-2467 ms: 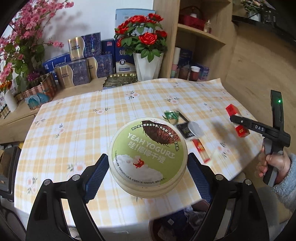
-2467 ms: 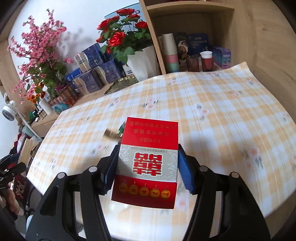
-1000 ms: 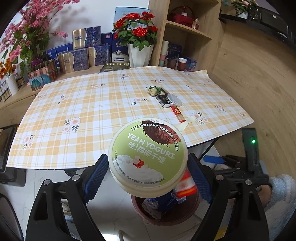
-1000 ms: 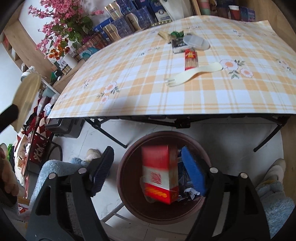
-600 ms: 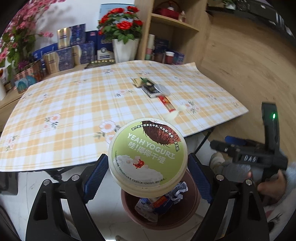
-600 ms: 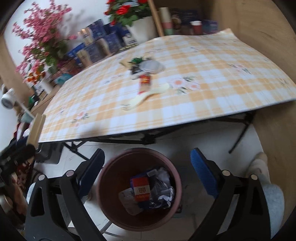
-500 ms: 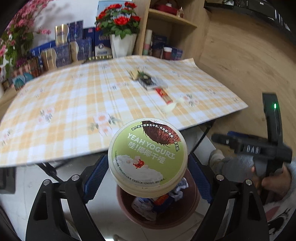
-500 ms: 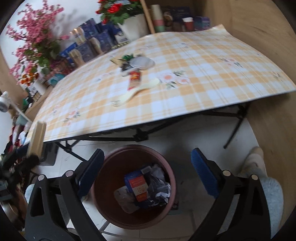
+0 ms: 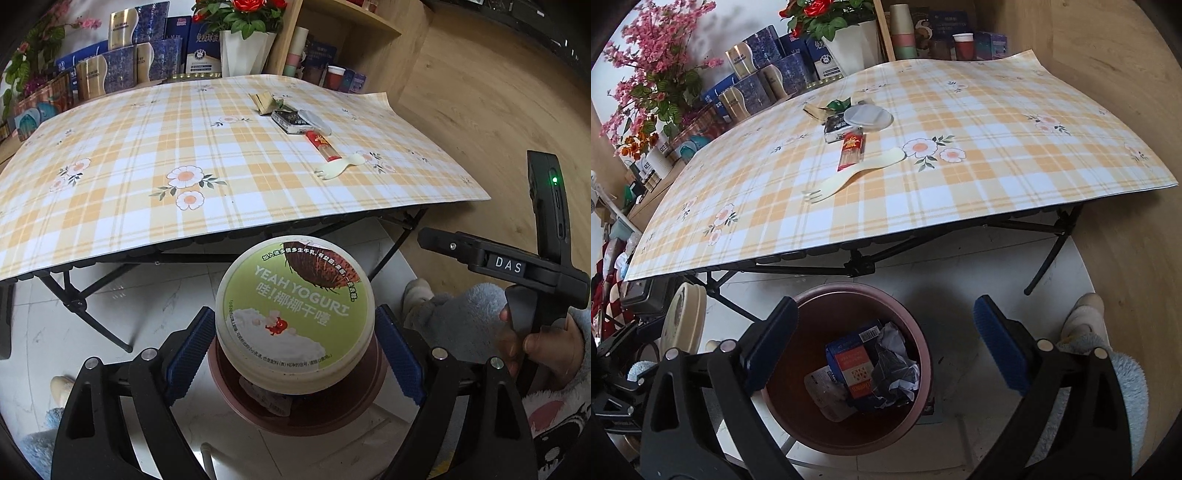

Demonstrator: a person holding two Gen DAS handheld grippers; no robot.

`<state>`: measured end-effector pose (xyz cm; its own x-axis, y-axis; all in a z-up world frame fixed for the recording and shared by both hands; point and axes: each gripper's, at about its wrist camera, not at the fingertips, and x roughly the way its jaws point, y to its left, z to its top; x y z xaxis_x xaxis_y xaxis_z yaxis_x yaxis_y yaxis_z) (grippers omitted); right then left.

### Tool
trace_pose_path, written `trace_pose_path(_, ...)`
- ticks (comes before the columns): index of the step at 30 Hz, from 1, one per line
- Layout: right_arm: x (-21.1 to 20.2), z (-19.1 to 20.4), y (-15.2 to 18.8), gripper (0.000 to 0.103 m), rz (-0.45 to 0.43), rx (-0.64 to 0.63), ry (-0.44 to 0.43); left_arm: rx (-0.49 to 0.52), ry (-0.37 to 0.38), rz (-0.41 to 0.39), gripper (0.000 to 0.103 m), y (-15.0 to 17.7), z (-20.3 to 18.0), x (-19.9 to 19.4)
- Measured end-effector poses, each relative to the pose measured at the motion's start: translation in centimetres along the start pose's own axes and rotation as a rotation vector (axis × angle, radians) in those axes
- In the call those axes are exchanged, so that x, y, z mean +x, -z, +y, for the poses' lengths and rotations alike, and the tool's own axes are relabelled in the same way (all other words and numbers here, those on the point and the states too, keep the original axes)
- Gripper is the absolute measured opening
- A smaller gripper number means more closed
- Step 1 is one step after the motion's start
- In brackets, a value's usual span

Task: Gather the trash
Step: 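Lower the yogurt cup into the bin and open the left tool, then raise both open tools back toward the table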

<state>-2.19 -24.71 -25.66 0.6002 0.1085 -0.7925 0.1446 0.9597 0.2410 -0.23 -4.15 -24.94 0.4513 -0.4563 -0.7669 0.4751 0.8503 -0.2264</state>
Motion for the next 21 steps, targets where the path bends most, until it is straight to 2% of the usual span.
trace_pose_path(6,0.1,-0.1,0.0,0.095,0.01,0.006,-0.002,0.023,0.014,0.01,0.086,0.1,-0.7,0.2)
trace_pose_path(11,0.1,0.0,0.0,0.095,0.01,0.005,-0.003,0.049,-0.004,0.008,0.09,0.1,-1.3,0.1)
trace_pose_path(21,0.4,-0.4,0.0,0.095,0.016,0.026,-0.003,-0.025,-0.078,-0.026,0.093,-0.1,0.4,-0.7)
